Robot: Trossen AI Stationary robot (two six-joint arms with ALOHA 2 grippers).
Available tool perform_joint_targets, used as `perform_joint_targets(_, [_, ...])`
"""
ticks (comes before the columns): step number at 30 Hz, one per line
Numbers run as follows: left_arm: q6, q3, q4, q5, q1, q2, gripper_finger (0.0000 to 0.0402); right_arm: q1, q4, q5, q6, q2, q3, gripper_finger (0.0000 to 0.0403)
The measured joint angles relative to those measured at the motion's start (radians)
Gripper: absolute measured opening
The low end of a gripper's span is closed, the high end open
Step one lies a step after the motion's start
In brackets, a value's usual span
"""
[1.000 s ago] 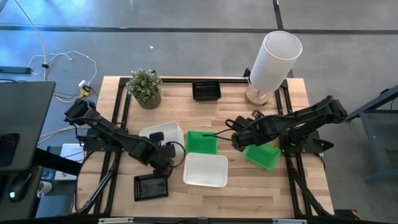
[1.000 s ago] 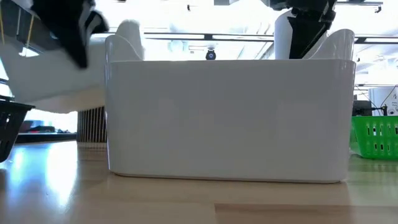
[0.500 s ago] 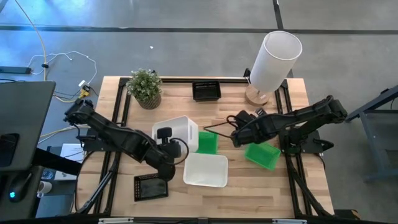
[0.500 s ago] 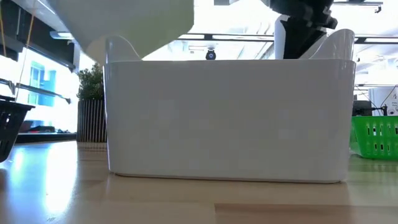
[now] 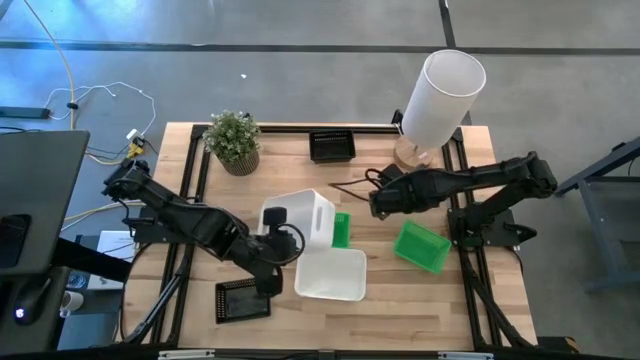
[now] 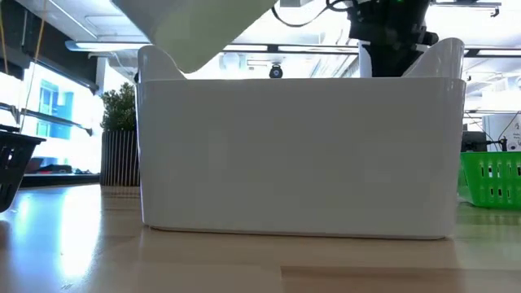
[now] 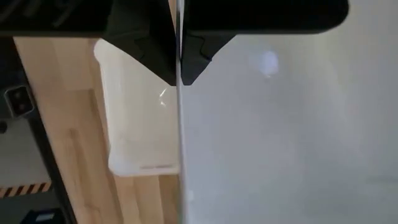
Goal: Stack baskets by color
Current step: Stack the left white bin on the right white bins
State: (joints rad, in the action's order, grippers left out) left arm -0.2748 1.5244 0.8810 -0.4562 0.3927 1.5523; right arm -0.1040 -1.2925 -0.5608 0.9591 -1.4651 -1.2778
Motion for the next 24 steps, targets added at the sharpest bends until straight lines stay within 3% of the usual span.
perform_joint_targets(12, [-0.002,0.167,0.034,-0.003,0.002,0.018,0.0000,0.064,-0.001,0.015,-0.044,0.000,0.000,0.0124])
perform_joint_targets(24, [-0.038,0.338,0.198,0.004,0.003,0.195,0.0000,0.085,-0.005,0.016,-0.070,0.000,0.000,0.0124])
